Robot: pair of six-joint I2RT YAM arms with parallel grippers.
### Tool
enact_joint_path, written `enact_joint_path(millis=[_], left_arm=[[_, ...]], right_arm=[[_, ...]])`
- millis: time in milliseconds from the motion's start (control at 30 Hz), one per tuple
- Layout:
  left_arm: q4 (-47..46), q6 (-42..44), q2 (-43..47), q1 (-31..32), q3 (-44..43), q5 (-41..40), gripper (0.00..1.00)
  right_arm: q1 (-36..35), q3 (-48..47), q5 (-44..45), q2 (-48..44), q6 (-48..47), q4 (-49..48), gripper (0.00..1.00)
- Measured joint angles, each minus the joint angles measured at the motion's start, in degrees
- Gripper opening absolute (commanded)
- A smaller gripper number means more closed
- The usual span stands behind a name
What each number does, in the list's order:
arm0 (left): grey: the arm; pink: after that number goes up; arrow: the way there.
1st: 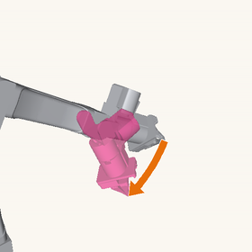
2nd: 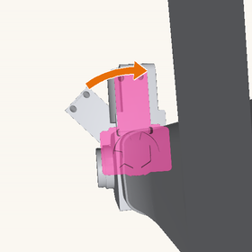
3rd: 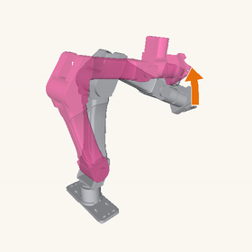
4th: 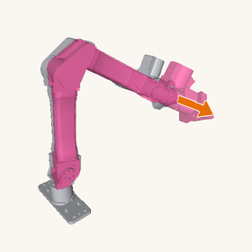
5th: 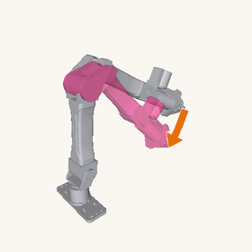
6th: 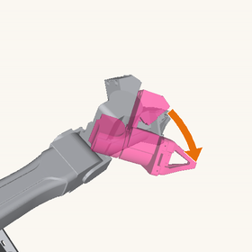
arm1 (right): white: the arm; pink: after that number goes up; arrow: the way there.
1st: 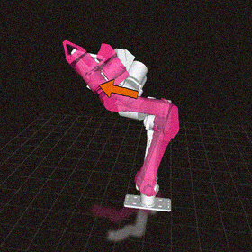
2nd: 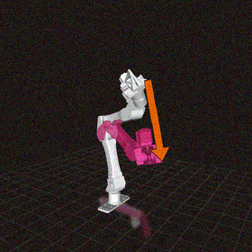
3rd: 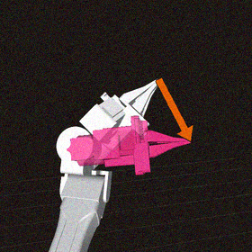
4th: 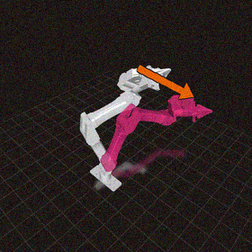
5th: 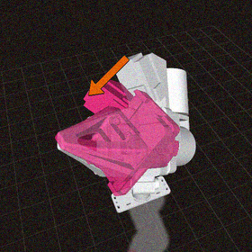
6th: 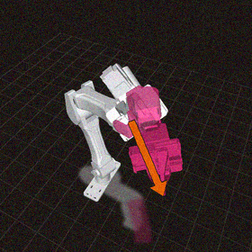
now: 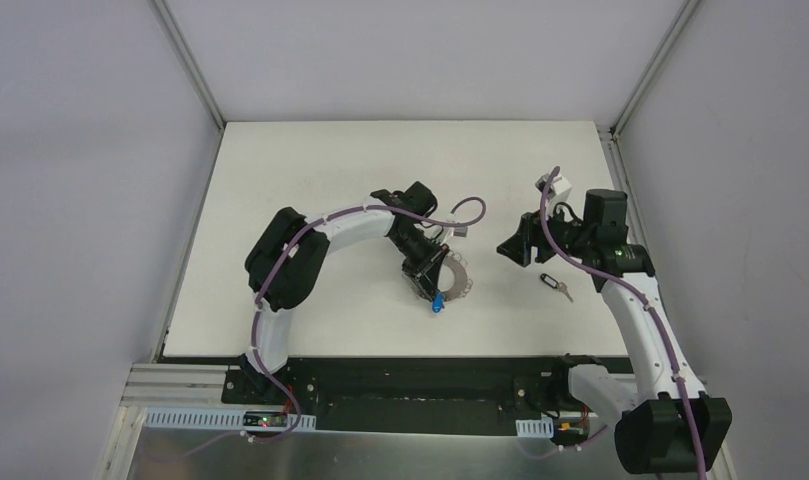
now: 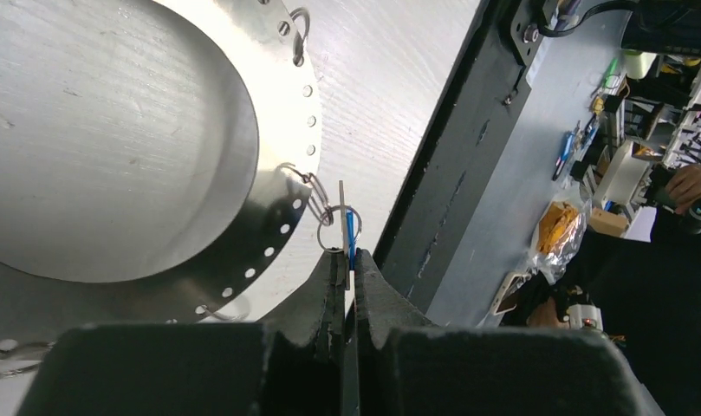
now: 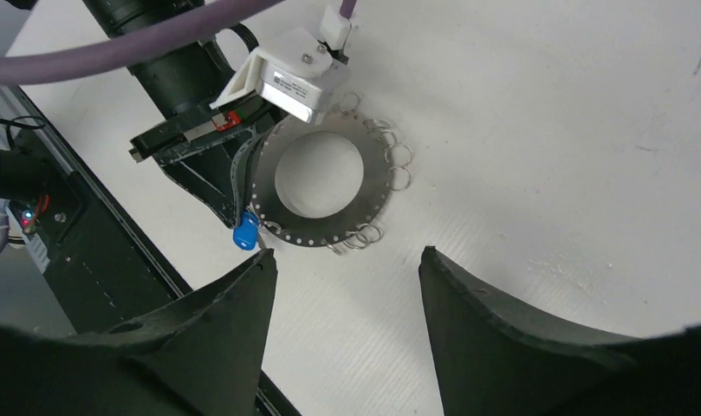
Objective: Put the keys on the keyring
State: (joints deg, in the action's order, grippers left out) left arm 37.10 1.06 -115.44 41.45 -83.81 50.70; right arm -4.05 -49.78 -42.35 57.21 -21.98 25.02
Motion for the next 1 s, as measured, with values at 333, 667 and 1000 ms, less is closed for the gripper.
enact_joint_path(millis=[333,667,1000], left_arm=[[-3.6,-0.1,-0.2,0.0,3.2,-2.0,0.55],[2.8,7.3,8.2,-1.4,4.1,-6.2,0.64],[6.3,16.8,23.9,-10.7,11.5,-17.7,0.66]], right_arm=[[0.6,2.8,1.3,-3.0,-6.4,4.7,0.66],[-6.9,3.5,1.7,4.3,-11.4,3.7,0.62],[-21.3,3.5,10.7,20.5,-10.0,-3.8,0.54]])
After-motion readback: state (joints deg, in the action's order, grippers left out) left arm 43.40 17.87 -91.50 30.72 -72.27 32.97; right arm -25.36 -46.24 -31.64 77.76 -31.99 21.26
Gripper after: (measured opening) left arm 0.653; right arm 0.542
